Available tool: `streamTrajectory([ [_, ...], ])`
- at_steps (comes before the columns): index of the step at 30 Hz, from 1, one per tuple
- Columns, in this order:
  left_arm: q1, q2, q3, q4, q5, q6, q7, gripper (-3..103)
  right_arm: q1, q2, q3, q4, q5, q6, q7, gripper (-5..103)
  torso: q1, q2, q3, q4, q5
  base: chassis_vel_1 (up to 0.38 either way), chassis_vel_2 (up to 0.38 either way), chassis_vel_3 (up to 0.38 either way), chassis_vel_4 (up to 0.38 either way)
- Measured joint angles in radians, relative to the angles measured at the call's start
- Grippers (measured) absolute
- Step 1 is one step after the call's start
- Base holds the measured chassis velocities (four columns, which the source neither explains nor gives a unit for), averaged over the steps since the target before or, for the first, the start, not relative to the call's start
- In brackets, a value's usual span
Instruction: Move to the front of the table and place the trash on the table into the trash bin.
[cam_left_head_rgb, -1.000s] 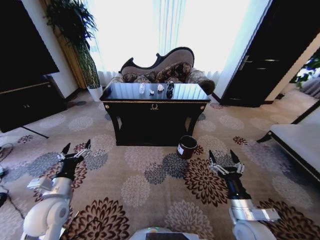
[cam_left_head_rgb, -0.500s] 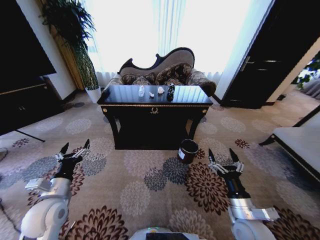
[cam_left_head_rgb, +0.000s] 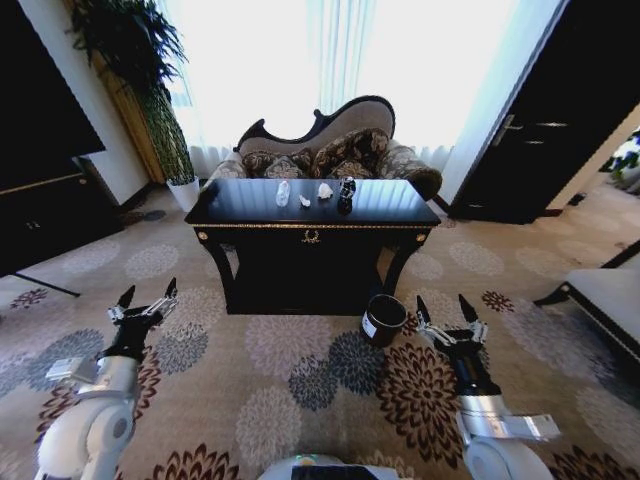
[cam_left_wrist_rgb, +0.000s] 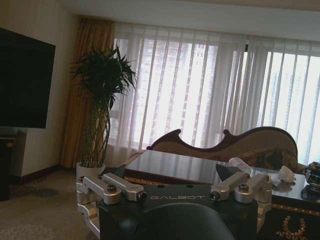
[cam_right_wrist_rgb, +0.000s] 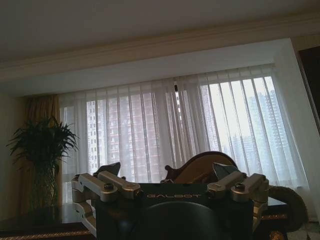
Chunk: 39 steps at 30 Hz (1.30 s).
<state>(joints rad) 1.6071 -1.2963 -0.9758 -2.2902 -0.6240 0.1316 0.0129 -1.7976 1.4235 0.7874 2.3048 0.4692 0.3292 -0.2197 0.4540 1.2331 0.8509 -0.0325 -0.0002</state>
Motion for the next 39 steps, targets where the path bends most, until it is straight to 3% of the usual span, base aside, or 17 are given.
streamTrajectory([
  [39, 0.033, 0.000, -0.042, -0.051, -0.008, -0.007, 0.015, 100, 0.006, -0.009, 0.005, 0.001, 0.006, 0.034, 0.014, 100, 0.001, 0.000, 0.000, 0.0000, -0.0001, -0.228, 0.228, 0.232, -0.229],
])
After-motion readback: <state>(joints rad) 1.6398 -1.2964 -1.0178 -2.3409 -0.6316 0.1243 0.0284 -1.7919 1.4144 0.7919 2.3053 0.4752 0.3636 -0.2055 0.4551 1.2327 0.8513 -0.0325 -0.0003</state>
